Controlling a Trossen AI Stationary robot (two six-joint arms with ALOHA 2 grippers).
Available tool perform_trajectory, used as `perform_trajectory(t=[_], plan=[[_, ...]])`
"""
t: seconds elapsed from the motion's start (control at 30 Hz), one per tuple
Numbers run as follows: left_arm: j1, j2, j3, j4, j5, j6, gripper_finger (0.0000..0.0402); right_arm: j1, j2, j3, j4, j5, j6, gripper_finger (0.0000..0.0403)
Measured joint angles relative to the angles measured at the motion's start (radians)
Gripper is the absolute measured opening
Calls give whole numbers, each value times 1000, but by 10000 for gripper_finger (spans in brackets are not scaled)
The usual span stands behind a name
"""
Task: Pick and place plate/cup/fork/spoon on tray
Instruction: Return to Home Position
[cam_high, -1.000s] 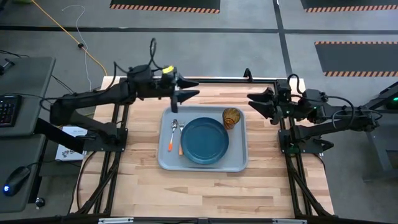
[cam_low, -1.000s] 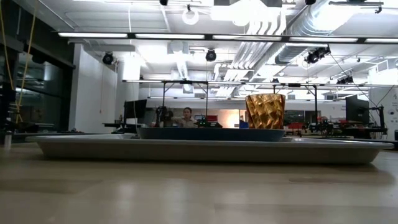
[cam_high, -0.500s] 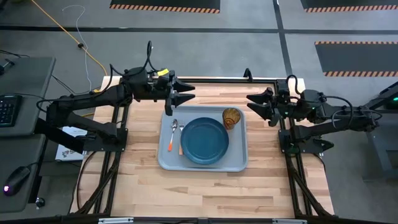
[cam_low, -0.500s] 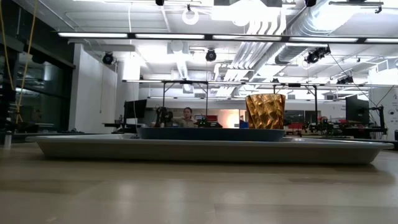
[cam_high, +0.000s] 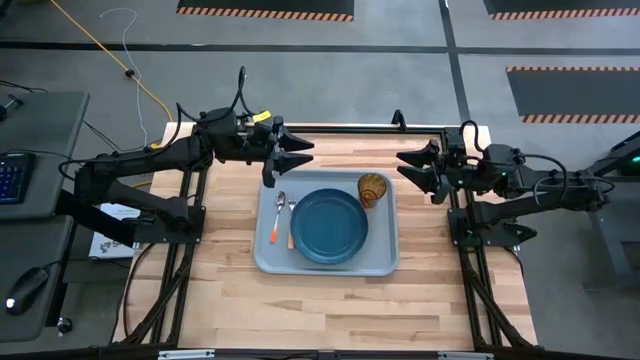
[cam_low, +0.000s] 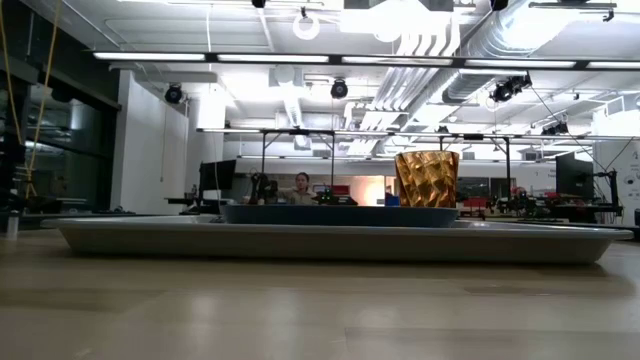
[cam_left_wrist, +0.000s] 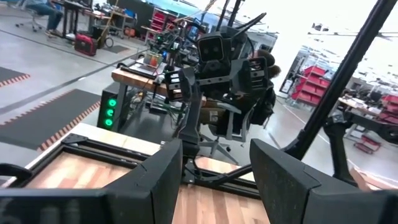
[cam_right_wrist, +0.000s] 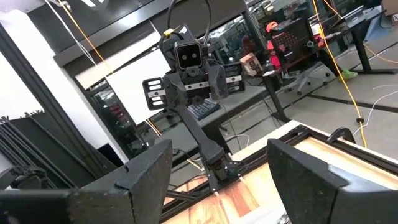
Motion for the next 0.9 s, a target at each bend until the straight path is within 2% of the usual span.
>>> perform_trajectory(t=[0.1, 0.2, 0.33, 0.4, 0.47, 0.5, 0.57, 0.73, 0.9], plan=[[0, 0, 0, -1, 11, 0, 176, 0, 0, 0, 0, 0, -16, 245], [-6, 0, 0, -2, 11, 9, 170, 0, 0, 0, 0, -12, -33, 213], [-43, -1, -1, -2, 0, 69, 136, 0, 0, 0, -31, -66, -60, 120], [-64, -5, -29, 35, -8, 72, 100, 2, 0, 0, -64, -89, -60, 51], [-81, -7, -90, 118, -10, 62, 55, 13, 0, 0, -93, -95, -55, 14], [-87, -13, -129, 161, -11, 45, 31, 22, 0, 0, -101, -94, -54, 16], [-91, -28, -204, 290, -11, 2, 9, 44, -1, 0, -106, -94, -53, 21], [-79, -84, -384, 573, -26, -98, 3, 79, -6, 0, -112, -73, -84, 5], [-56, -153, -497, 626, -46, -139, 1, 99, -11, 0, -141, -61, -86, 2]])
